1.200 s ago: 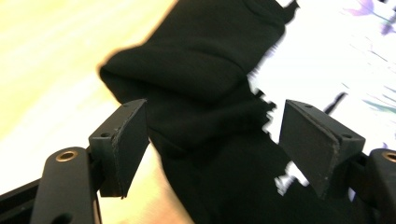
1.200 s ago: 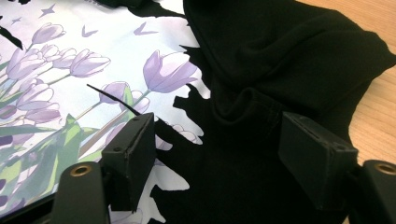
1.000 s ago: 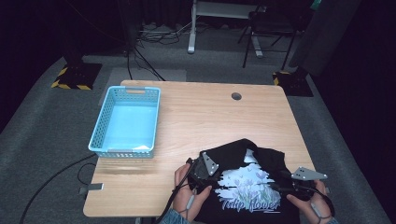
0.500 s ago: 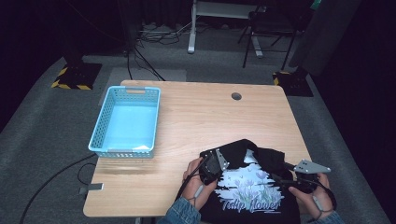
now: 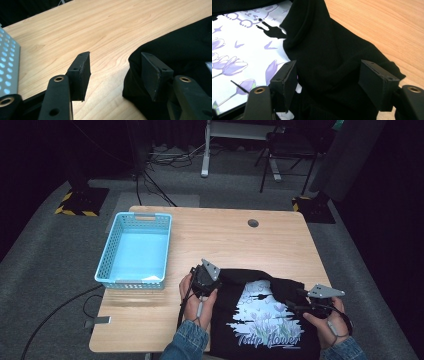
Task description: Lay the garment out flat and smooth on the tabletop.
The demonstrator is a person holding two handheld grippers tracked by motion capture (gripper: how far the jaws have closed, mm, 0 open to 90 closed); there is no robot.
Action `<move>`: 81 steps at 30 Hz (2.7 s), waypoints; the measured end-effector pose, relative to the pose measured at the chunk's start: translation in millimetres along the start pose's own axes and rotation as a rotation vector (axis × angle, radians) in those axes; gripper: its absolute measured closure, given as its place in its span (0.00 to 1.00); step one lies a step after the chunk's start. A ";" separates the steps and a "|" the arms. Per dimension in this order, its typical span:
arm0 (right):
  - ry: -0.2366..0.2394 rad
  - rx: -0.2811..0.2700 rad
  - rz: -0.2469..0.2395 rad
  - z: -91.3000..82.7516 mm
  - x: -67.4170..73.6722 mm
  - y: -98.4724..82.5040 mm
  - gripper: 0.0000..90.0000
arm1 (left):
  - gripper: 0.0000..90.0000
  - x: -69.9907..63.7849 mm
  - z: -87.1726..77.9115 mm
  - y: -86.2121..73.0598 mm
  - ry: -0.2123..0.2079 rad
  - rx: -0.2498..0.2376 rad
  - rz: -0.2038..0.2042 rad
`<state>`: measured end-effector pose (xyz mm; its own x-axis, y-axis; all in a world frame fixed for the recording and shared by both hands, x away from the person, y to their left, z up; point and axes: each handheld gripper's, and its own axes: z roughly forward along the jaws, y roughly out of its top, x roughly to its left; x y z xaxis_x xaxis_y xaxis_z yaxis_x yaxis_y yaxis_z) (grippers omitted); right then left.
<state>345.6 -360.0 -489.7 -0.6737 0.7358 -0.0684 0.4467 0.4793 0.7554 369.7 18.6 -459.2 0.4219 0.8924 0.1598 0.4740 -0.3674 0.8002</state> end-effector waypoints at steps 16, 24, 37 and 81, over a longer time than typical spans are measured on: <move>0.037 0.102 -0.132 3.7 -11.9 22.7 0.90 | 0.39 -25.3 6.3 -18.8 -0.130 0.109 0.073; -0.371 -0.132 0.025 -8.3 -44.4 27.6 0.51 | 0.39 -26.9 1.0 -19.3 -0.149 0.095 0.071; -0.021 -0.072 0.015 -12.0 0.8 5.6 0.47 | 0.37 -47.7 -7.1 -13.5 -0.270 0.097 0.142; 0.064 -0.005 0.044 6.3 18.1 -13.0 0.45 | 0.33 -0.7 8.0 14.7 -0.063 0.057 0.000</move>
<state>331.3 -349.9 -504.8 -0.6902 0.7236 0.0067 0.4736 0.4447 0.7602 382.5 10.4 -452.2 0.4689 0.8748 0.1216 0.5162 -0.3832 0.7659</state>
